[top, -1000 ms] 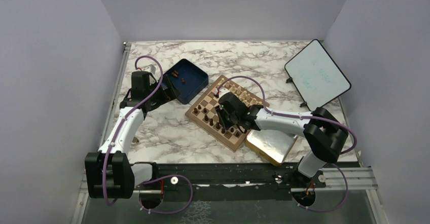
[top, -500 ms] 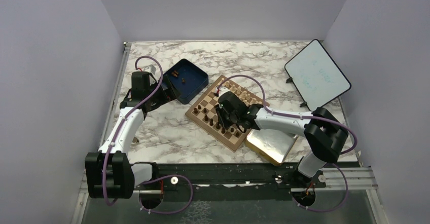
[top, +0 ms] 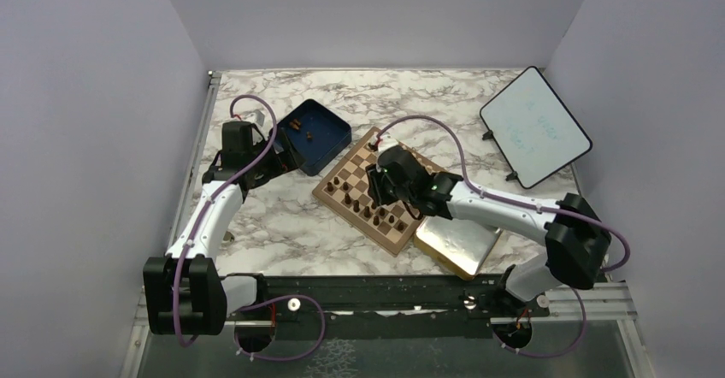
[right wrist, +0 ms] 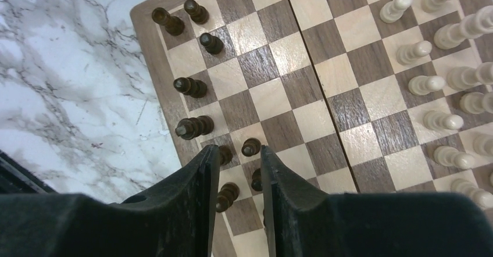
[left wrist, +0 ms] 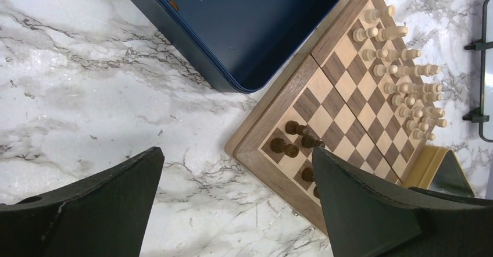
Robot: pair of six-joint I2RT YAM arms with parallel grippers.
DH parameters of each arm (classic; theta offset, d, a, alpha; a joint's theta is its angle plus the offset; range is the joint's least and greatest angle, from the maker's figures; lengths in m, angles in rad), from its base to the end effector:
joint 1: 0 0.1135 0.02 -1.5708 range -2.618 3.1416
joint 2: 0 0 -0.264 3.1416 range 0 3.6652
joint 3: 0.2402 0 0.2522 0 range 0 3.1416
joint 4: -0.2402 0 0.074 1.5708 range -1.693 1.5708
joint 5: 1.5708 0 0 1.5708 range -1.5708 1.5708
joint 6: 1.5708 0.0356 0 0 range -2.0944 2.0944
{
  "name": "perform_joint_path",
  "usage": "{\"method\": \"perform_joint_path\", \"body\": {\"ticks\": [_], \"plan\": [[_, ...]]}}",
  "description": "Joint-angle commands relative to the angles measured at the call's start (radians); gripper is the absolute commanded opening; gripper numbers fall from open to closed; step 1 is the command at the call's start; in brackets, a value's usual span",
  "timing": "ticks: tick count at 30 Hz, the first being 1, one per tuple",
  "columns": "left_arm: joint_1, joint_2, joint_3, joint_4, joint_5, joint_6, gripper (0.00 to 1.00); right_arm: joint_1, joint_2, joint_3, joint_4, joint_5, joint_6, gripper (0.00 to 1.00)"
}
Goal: Set up the chess pieces on the board
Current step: Place the chess piece on the chessboard, then pick up the chess piece from the storage box.
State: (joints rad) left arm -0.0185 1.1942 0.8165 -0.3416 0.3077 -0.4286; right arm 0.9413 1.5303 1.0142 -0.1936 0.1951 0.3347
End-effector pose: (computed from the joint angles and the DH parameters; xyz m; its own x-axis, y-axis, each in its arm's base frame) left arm 0.2537 -0.0155 0.2533 -0.7012 -0.3832 -0.6013 -0.0505 0.8679 -0.4941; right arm 0.2026 0.2664 0.2376 -0.5944 -0.2687 -0.7580 -0.5412 0.8308 0.1299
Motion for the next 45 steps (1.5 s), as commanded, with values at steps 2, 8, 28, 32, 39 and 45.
{"method": "perform_joint_path", "body": {"ticks": [2,8,28,32,39,45], "plan": [[0.009,0.018,0.024,-0.019,-0.008,0.054,0.99,0.007,-0.129,-0.004,-0.024,0.017,0.011,0.39],[0.009,0.102,0.127,-0.080,-0.056,0.090,0.93,0.006,-0.261,-0.061,0.043,-0.024,-0.009,0.42],[-0.123,0.673,0.739,-0.168,-0.369,0.108,0.59,0.005,-0.407,-0.158,0.113,-0.087,-0.055,0.42],[-0.150,0.779,0.801,-0.169,-0.399,0.112,0.56,0.006,-0.401,-0.158,0.118,-0.089,-0.049,0.42],[-0.158,0.864,0.818,-0.141,-0.393,0.100,0.41,0.006,-0.375,-0.136,0.093,-0.087,-0.052,0.41],[-0.159,0.889,0.810,-0.126,-0.380,0.091,0.36,0.007,-0.367,-0.135,0.097,-0.077,-0.051,0.41]]}}
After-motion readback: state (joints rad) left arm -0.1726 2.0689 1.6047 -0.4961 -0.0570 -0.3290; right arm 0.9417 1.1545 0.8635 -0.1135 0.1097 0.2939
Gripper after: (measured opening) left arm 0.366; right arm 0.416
